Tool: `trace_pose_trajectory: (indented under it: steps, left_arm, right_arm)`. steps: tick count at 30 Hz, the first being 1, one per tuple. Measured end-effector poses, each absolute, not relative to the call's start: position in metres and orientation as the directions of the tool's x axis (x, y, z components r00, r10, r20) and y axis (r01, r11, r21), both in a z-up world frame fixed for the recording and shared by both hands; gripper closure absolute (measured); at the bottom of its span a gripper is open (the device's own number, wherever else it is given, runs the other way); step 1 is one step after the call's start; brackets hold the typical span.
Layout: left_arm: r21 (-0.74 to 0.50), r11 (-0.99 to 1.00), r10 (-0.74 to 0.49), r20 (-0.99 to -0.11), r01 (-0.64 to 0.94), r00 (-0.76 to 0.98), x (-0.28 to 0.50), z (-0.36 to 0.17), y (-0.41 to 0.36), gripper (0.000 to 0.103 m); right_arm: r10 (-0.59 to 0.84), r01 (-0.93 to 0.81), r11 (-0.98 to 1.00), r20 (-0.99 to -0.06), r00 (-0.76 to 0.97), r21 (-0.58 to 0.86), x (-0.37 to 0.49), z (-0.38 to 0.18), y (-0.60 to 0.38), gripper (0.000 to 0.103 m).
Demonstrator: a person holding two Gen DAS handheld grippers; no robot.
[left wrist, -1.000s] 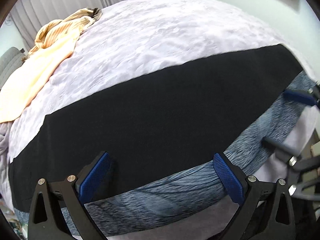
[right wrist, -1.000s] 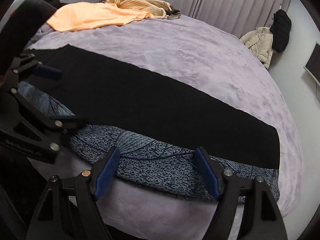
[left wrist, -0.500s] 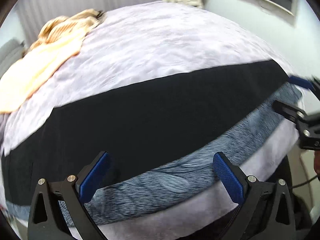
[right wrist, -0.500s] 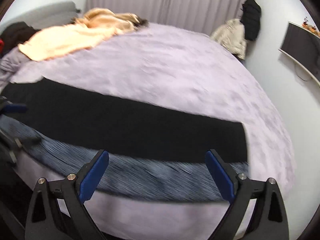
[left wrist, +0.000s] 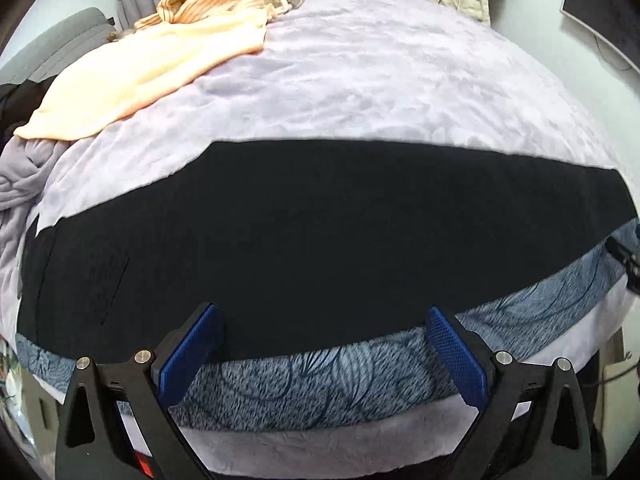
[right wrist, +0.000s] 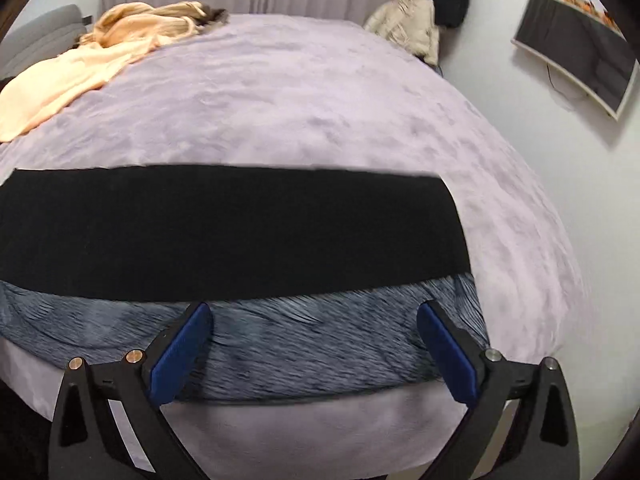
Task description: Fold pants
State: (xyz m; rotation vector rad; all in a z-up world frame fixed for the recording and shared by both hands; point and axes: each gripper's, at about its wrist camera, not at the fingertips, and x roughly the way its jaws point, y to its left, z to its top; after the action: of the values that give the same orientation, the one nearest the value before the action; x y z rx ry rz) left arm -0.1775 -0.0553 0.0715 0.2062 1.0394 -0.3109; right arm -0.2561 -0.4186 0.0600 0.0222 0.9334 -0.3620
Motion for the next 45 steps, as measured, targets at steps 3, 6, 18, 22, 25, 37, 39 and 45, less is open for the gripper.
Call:
trace_pose_trajectory:
  steps: [3,6,18,22,25,37,39,45]
  left_arm:
    - [0.06,0.928,-0.14,-0.859,0.369,0.492,-0.168,0.07,-0.074,0.0]
    - [0.13,0.921,-0.069,-0.873,0.366,0.482,-0.159,0.055,-0.084,0.0]
    - [0.016,0.996,-0.026,-0.9,0.092,0.435,-0.135,0.057,0.03,0.0]
    - [-0.001,0.991,-0.06,-0.897,0.133,0.439,-0.118,0.059,0.009,0.0]
    - [0.037,0.976,-0.071,-0.875,0.214,0.478,-0.119,0.069,-0.029,0.0]
    - [0.236,0.95,0.094,-0.841,0.205,0.532,-0.079,0.043,-0.043,0.0]
    - [0.259,0.953,0.136,-0.83,0.157,0.541,-0.08,0.048,-0.022,0.0]
    - [0.269,0.963,0.223,-0.836,0.02,0.501,-0.057,0.042,0.043,0.0]
  right_arm:
    - [-0.162,0.192,0.98,-0.766,0.622,-0.051,-0.236,0.069,-0.371,0.001]
    - [-0.044,0.06,0.998,-0.783,0.621,-0.009,-0.208,0.064,-0.326,0.001]
    - [-0.206,0.279,0.959,-0.822,0.531,-0.06,-0.204,0.043,-0.408,0.0]
    - [-0.211,0.255,0.964,-0.818,0.535,-0.082,-0.194,0.053,-0.385,0.0]
    - [-0.171,0.189,0.979,-0.803,0.571,-0.074,-0.179,0.06,-0.355,0.0]
    - [-0.152,0.125,0.987,-0.814,0.561,-0.097,-0.15,0.043,-0.327,0.0]
    - [-0.197,0.189,0.976,-0.812,0.55,-0.109,-0.156,0.042,-0.355,0.0]
    - [-0.286,0.345,0.933,-0.794,0.536,-0.103,-0.184,0.037,-0.423,0.0]
